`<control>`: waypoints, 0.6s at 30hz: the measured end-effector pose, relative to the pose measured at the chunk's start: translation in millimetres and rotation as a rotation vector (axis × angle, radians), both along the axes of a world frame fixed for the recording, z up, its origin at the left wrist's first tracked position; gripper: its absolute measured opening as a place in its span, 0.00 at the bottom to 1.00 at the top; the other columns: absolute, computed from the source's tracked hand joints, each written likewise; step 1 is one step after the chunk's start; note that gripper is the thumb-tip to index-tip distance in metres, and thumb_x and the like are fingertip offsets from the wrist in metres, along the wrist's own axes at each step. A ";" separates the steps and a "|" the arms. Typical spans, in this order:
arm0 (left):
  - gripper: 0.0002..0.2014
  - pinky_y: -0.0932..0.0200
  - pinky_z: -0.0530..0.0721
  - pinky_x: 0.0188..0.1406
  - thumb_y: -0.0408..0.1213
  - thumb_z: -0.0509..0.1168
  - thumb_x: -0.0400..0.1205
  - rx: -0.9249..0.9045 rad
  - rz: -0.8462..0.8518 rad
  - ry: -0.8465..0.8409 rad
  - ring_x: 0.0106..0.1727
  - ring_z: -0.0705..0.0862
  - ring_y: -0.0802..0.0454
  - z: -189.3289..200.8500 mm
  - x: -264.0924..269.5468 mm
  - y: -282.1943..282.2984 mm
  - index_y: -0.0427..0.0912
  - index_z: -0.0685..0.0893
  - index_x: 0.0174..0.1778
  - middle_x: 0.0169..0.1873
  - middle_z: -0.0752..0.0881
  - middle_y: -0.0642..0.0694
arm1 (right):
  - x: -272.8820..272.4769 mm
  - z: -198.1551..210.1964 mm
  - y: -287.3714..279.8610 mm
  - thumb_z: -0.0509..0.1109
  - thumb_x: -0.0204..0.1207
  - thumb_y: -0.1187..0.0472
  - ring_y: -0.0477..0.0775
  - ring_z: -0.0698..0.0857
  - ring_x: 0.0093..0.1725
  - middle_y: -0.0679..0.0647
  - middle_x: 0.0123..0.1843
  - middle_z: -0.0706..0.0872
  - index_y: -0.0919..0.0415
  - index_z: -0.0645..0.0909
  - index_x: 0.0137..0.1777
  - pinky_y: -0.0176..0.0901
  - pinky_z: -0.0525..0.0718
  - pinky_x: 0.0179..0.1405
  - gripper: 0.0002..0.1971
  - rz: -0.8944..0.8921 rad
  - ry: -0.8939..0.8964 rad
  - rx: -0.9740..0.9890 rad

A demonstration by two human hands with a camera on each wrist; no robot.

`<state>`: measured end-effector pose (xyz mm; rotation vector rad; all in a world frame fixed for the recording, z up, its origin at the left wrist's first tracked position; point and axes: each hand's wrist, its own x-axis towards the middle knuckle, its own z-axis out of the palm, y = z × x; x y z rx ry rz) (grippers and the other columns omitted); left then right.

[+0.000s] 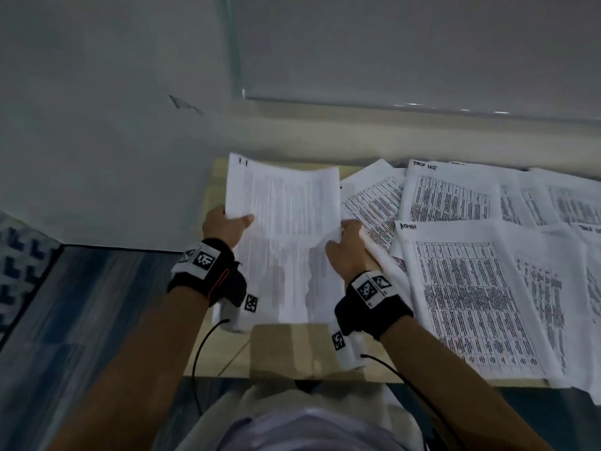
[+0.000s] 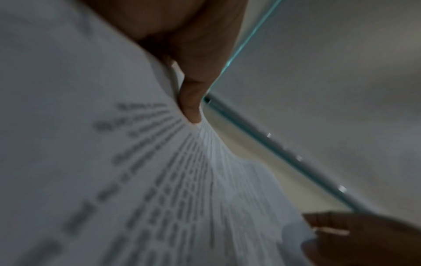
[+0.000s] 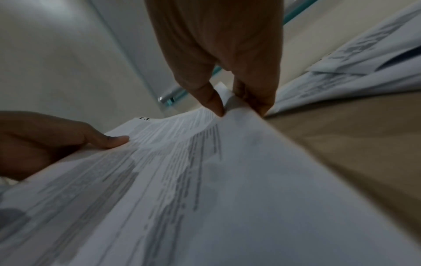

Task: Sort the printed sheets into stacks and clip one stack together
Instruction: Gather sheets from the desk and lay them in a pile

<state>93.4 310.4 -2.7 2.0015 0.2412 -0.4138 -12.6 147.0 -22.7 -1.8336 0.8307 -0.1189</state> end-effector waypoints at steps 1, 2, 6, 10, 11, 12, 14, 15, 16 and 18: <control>0.22 0.49 0.80 0.65 0.35 0.70 0.78 0.069 -0.004 0.033 0.66 0.82 0.38 -11.0 -2.6 2.4 0.32 0.79 0.67 0.67 0.82 0.35 | -1.7 -8.6 1.9 0.58 0.72 0.77 0.63 0.82 0.51 0.65 0.52 0.80 0.71 0.63 0.66 0.42 0.76 0.42 0.21 0.022 0.031 -0.017; 0.22 0.48 0.80 0.63 0.36 0.69 0.78 0.132 -0.004 0.066 0.66 0.82 0.37 -21.3 -5.6 5.4 0.31 0.79 0.67 0.67 0.82 0.34 | -3.6 -15.9 3.5 0.58 0.72 0.78 0.65 0.82 0.54 0.67 0.53 0.80 0.71 0.63 0.65 0.45 0.75 0.44 0.21 0.043 0.060 -0.027; 0.29 0.45 0.80 0.63 0.38 0.71 0.77 0.276 0.045 0.176 0.67 0.80 0.34 -40.5 -13.5 10.2 0.28 0.74 0.71 0.69 0.79 0.31 | -9.4 -29.2 1.7 0.60 0.71 0.77 0.57 0.78 0.48 0.60 0.48 0.76 0.72 0.63 0.65 0.42 0.71 0.42 0.21 0.145 0.124 -0.068; 0.52 0.41 0.63 0.78 0.43 0.76 0.72 0.468 0.119 0.158 0.80 0.60 0.35 -23.4 -7.4 -12.2 0.33 0.48 0.82 0.79 0.61 0.31 | -17.2 -17.1 -48.2 0.68 0.71 0.69 0.62 0.81 0.55 0.64 0.54 0.80 0.69 0.68 0.64 0.48 0.77 0.46 0.22 0.050 0.081 -0.185; 0.51 0.40 0.60 0.79 0.44 0.76 0.71 0.486 0.110 0.109 0.81 0.58 0.35 -15.9 -5.6 -23.8 0.35 0.50 0.81 0.79 0.60 0.32 | -22.8 -11.9 -69.1 0.69 0.70 0.69 0.64 0.81 0.57 0.66 0.57 0.81 0.69 0.70 0.63 0.48 0.77 0.49 0.21 -0.002 0.083 -0.241; 0.48 0.39 0.60 0.77 0.44 0.76 0.70 0.460 0.101 0.046 0.80 0.59 0.36 -10.1 -3.7 -36.4 0.37 0.55 0.80 0.78 0.62 0.33 | -31.1 -7.9 -91.0 0.70 0.70 0.69 0.65 0.80 0.59 0.67 0.60 0.81 0.69 0.72 0.62 0.47 0.76 0.51 0.20 -0.058 0.106 -0.309; 0.35 0.38 0.66 0.74 0.42 0.75 0.72 0.346 0.024 -0.057 0.77 0.65 0.37 -2.7 -2.2 -71.6 0.37 0.67 0.72 0.74 0.68 0.35 | -55.6 -3.1 -138.6 0.70 0.70 0.67 0.66 0.73 0.66 0.66 0.65 0.76 0.66 0.72 0.63 0.52 0.73 0.60 0.21 -0.209 0.235 -0.437; 0.29 0.41 0.70 0.73 0.41 0.73 0.73 0.295 -0.049 -0.094 0.75 0.69 0.38 0.7 -3.9 -91.7 0.36 0.72 0.68 0.71 0.71 0.35 | -70.6 -0.7 -159.6 0.71 0.69 0.64 0.67 0.69 0.69 0.65 0.69 0.72 0.64 0.71 0.65 0.57 0.69 0.67 0.24 -0.293 0.328 -0.467; 0.23 0.45 0.74 0.70 0.39 0.72 0.75 0.258 -0.125 -0.126 0.71 0.74 0.38 4.6 -6.7 -111.0 0.35 0.77 0.64 0.68 0.76 0.35 | -85.9 -1.2 -176.9 0.73 0.68 0.61 0.67 0.64 0.73 0.64 0.73 0.67 0.62 0.69 0.67 0.62 0.64 0.71 0.28 -0.355 0.417 -0.468; 0.11 0.52 0.79 0.60 0.34 0.68 0.77 0.227 -0.249 -0.152 0.60 0.83 0.39 9.1 -13.3 -150.3 0.34 0.85 0.54 0.56 0.86 0.35 | -113.8 -1.7 -204.0 0.77 0.65 0.56 0.67 0.57 0.78 0.62 0.78 0.59 0.60 0.62 0.73 0.69 0.57 0.75 0.39 -0.411 0.536 -0.394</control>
